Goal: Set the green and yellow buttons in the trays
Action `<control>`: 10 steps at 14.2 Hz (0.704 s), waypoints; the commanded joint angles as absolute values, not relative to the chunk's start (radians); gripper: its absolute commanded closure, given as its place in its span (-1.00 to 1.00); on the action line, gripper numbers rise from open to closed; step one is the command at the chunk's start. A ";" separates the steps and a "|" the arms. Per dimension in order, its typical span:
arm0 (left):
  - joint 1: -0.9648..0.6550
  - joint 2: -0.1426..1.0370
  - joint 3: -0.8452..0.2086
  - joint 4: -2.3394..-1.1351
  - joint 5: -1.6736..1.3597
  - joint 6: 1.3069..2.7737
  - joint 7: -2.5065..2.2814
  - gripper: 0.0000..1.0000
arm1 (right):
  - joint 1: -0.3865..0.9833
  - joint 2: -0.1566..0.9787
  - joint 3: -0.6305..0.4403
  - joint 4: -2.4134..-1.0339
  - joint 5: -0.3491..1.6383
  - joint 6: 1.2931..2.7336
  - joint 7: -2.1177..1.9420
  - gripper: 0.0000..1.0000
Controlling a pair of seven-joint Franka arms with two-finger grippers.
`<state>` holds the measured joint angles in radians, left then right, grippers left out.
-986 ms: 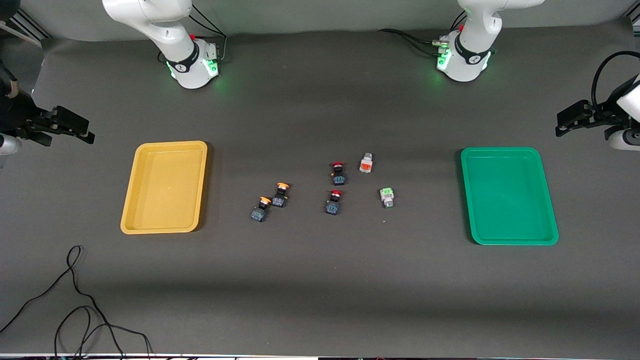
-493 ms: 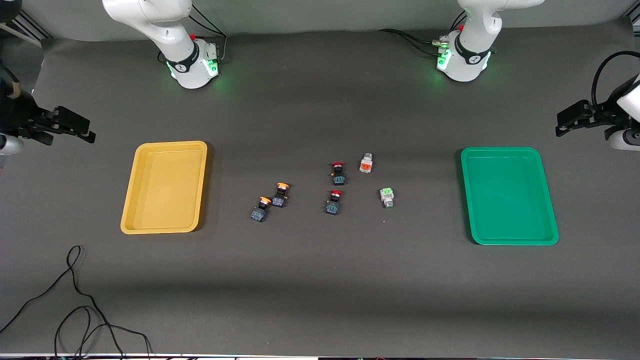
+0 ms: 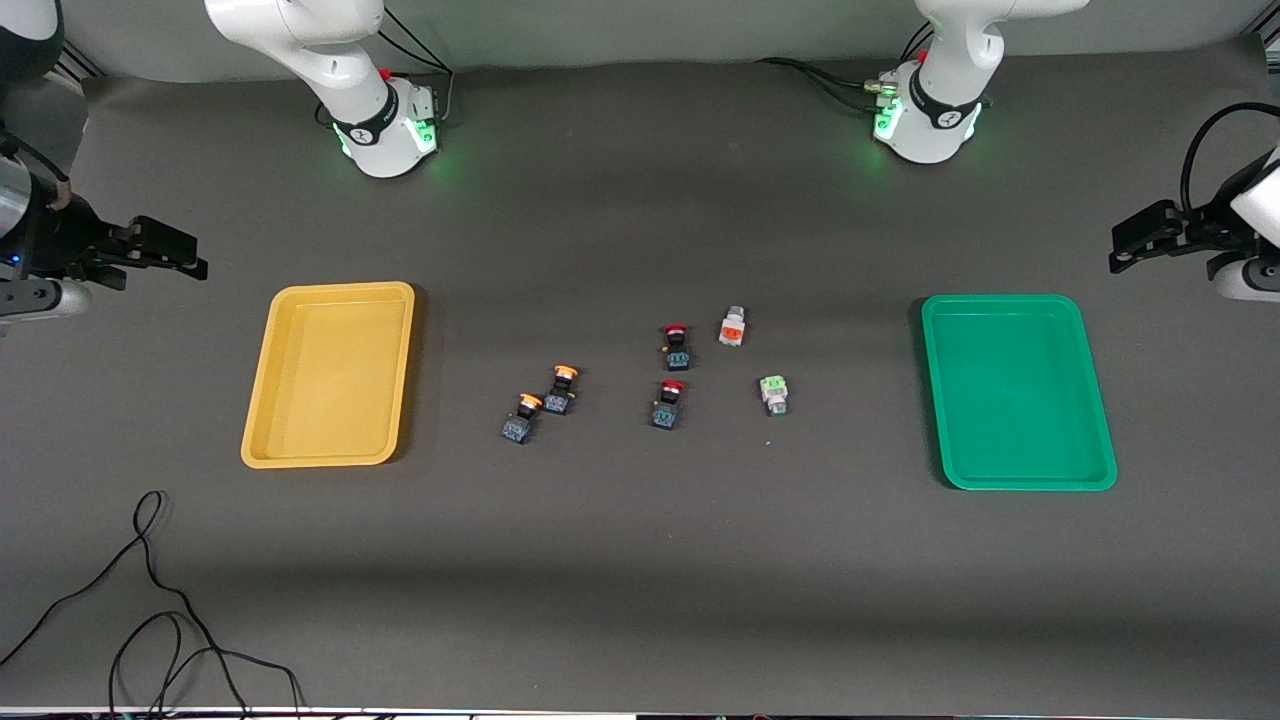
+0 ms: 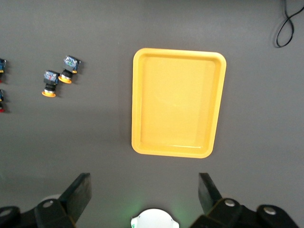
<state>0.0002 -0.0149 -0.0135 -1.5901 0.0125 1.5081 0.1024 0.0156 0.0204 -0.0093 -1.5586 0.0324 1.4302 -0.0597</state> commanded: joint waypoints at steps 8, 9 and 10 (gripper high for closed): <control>-0.095 -0.040 -0.133 -1.715 -0.012 1.632 -0.213 -1.00 | 0.021 0.143 0.008 -1.447 0.041 1.419 0.068 -0.99; -0.121 -0.040 -0.150 -1.738 -0.012 1.653 -0.260 -1.00 | 0.047 0.161 0.015 -1.436 0.052 1.420 0.143 -0.99; -0.149 -0.040 -0.162 -1.755 -0.012 1.676 -0.311 -1.00 | 0.079 0.178 0.017 -1.431 0.063 1.424 0.205 -0.99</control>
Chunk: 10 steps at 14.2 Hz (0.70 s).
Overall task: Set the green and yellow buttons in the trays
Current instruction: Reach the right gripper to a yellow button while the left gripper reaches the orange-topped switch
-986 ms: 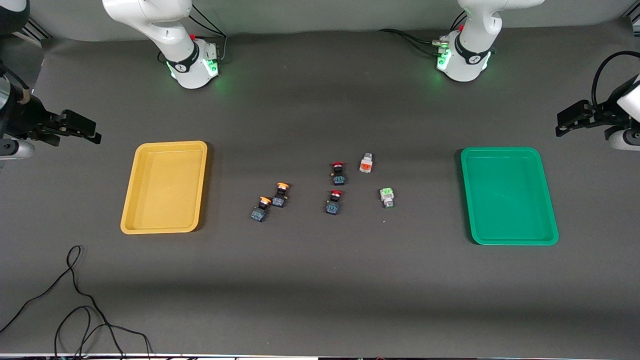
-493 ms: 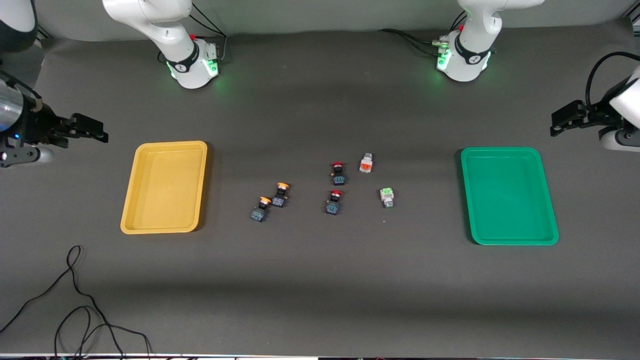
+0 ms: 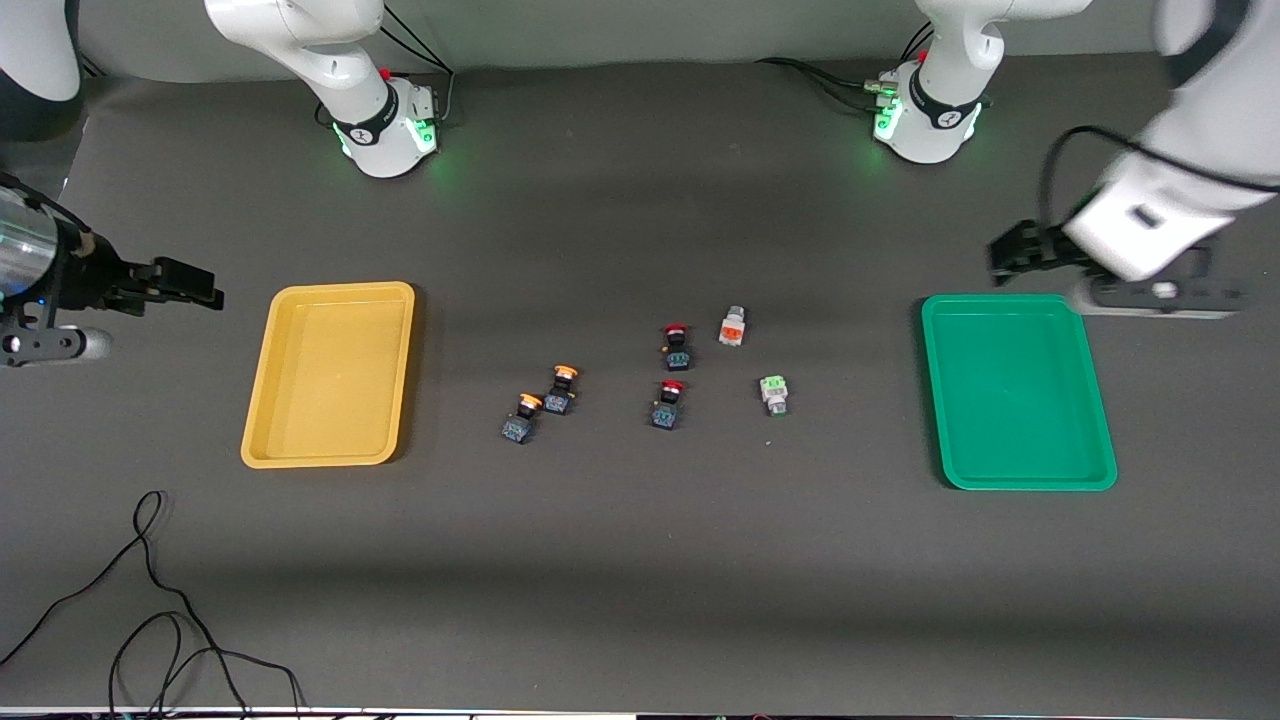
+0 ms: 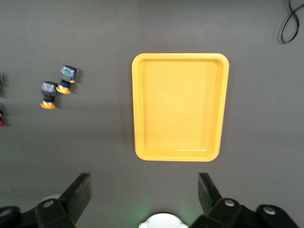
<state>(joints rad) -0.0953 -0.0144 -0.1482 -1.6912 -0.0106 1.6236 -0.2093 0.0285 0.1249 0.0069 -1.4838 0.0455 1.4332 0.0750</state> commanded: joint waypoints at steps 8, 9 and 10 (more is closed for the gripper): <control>-0.422 -0.031 -0.170 -1.873 -0.011 1.839 -0.635 -1.00 | 0.262 0.372 0.017 -1.443 0.063 1.583 0.438 -0.99; -0.454 -0.023 -0.170 -1.875 -0.009 1.857 -0.678 -1.00 | 0.274 0.409 0.017 -1.445 0.063 1.616 0.465 -0.99; -0.481 -0.017 -0.169 -1.875 -0.009 1.871 -0.708 -1.00 | 0.287 0.437 0.017 -1.463 0.063 1.656 0.475 -0.99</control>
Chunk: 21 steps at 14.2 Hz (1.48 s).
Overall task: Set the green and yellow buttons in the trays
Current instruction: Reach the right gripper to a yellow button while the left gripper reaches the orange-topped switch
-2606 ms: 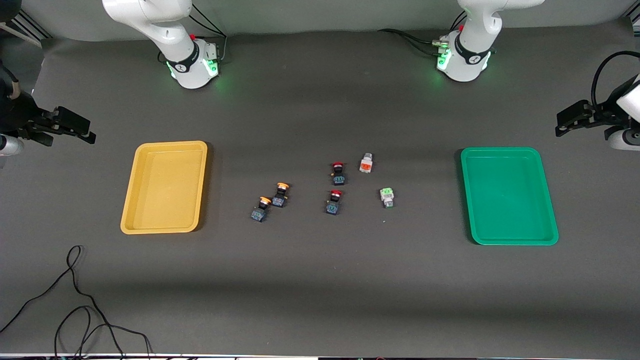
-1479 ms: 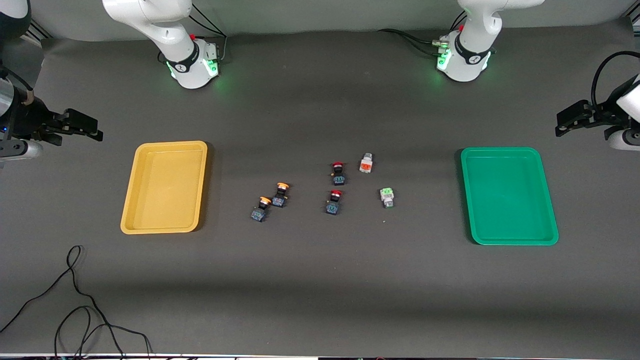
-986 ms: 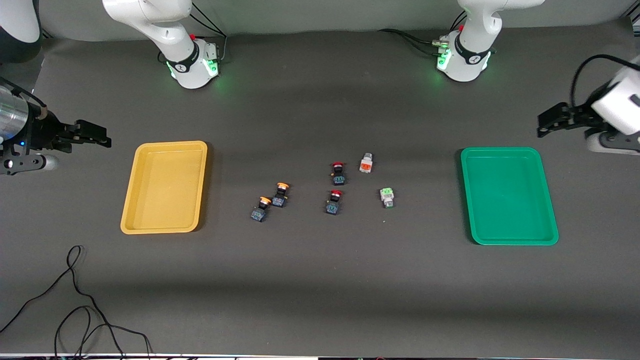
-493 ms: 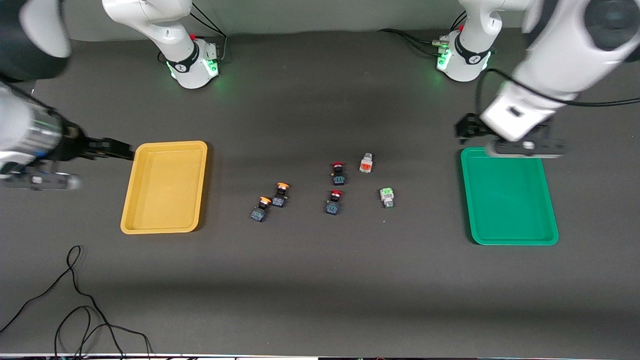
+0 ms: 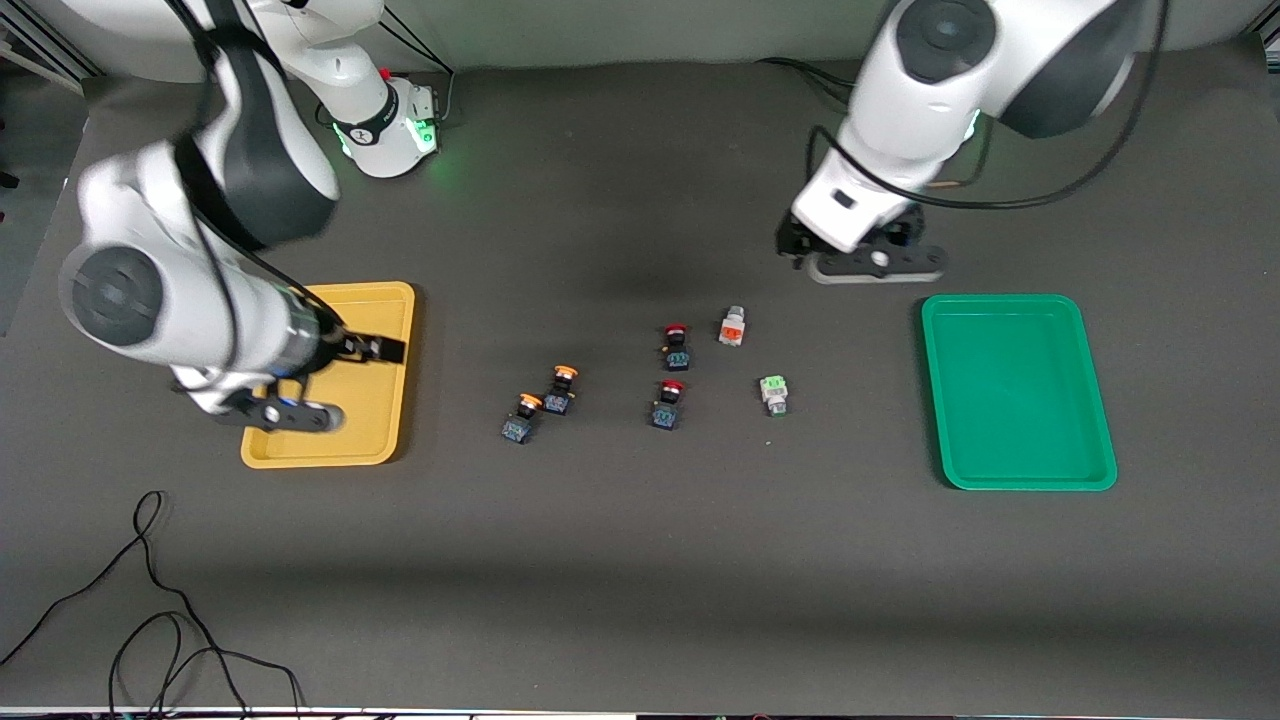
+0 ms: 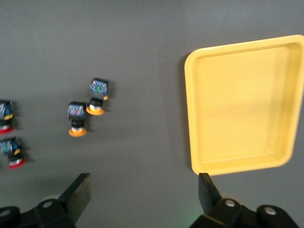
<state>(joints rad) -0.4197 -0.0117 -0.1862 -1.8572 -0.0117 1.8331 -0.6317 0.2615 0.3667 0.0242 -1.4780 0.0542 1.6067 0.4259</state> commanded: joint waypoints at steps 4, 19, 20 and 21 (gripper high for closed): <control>-0.505 -0.014 -0.170 -1.960 -0.009 1.974 -0.721 -1.00 | 0.336 0.535 0.017 -1.519 0.063 1.779 0.514 -0.99; -0.555 0.386 -0.166 -2.082 0.046 2.493 -0.738 -1.00 | 0.413 0.804 0.008 -1.520 0.049 2.115 0.684 -0.82; -0.557 0.403 -0.166 -2.089 0.057 2.515 -0.738 -1.00 | 0.413 0.804 0.008 -1.520 0.049 2.115 0.686 -0.58; -0.558 0.414 -0.166 -2.111 0.073 2.539 -0.741 -1.00 | 0.413 0.804 0.009 -1.522 0.049 2.115 0.687 -0.40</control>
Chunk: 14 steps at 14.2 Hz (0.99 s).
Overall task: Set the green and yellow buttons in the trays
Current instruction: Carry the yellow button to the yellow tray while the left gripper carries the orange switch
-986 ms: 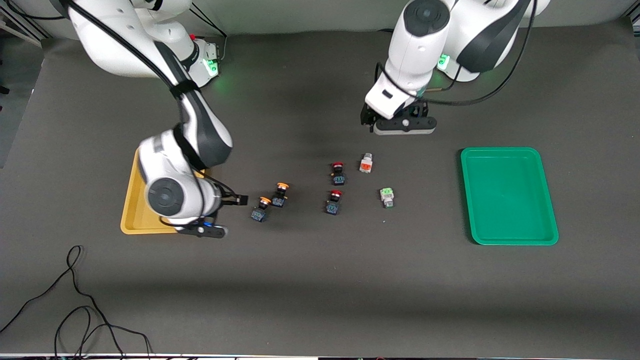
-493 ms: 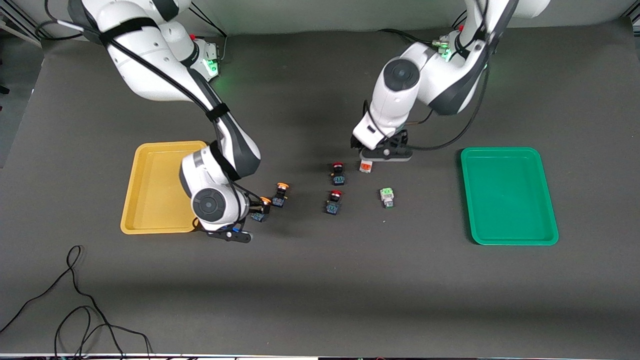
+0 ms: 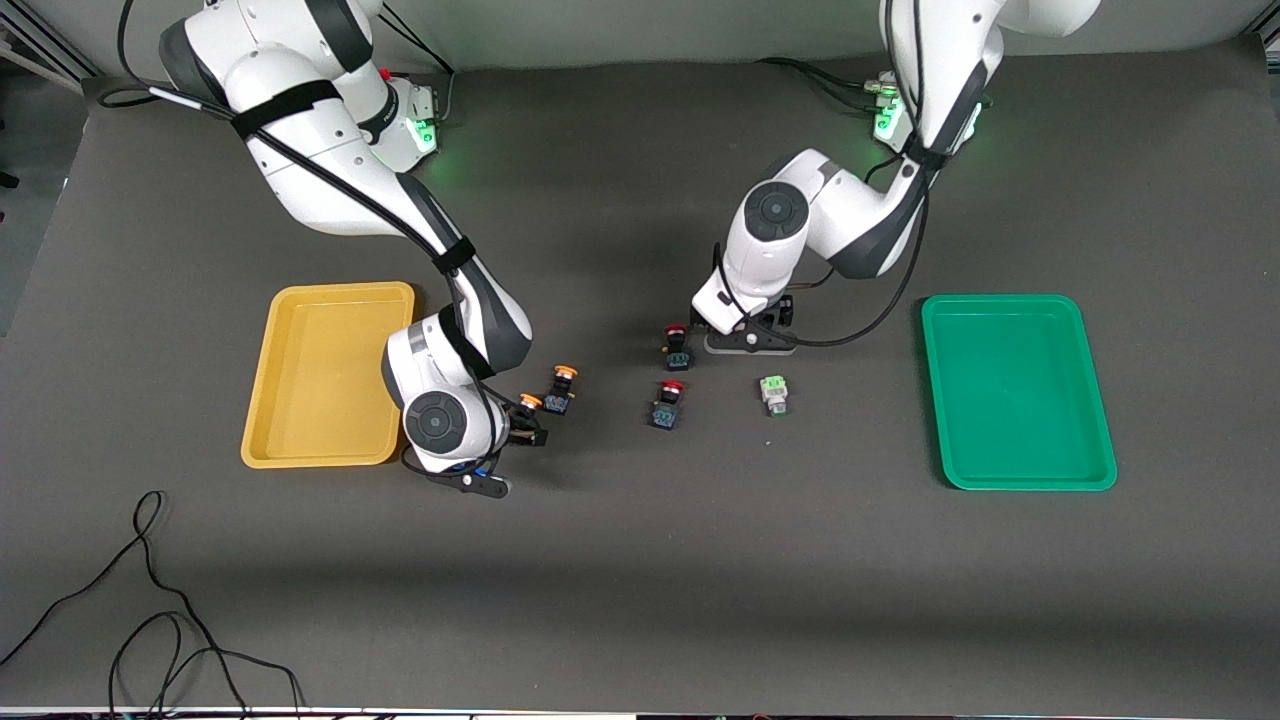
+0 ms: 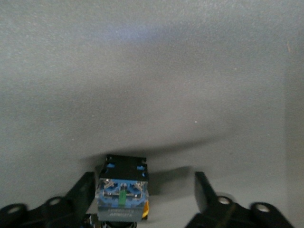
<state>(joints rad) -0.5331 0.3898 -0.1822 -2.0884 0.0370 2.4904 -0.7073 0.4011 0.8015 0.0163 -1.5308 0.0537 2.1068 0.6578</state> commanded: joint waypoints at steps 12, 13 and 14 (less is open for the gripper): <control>-0.586 0.451 -0.161 -2.169 0.086 2.606 -0.807 0.63 | 0.331 0.590 0.006 -1.514 0.071 1.909 0.669 1.00; -0.584 0.445 -0.161 -2.166 0.086 2.605 -0.808 0.72 | 0.306 0.554 0.006 -1.516 0.071 1.855 0.623 1.00; -0.583 0.434 -0.160 -2.160 0.086 2.602 -0.811 0.76 | 0.275 0.517 0.006 -1.522 0.071 1.801 0.570 1.00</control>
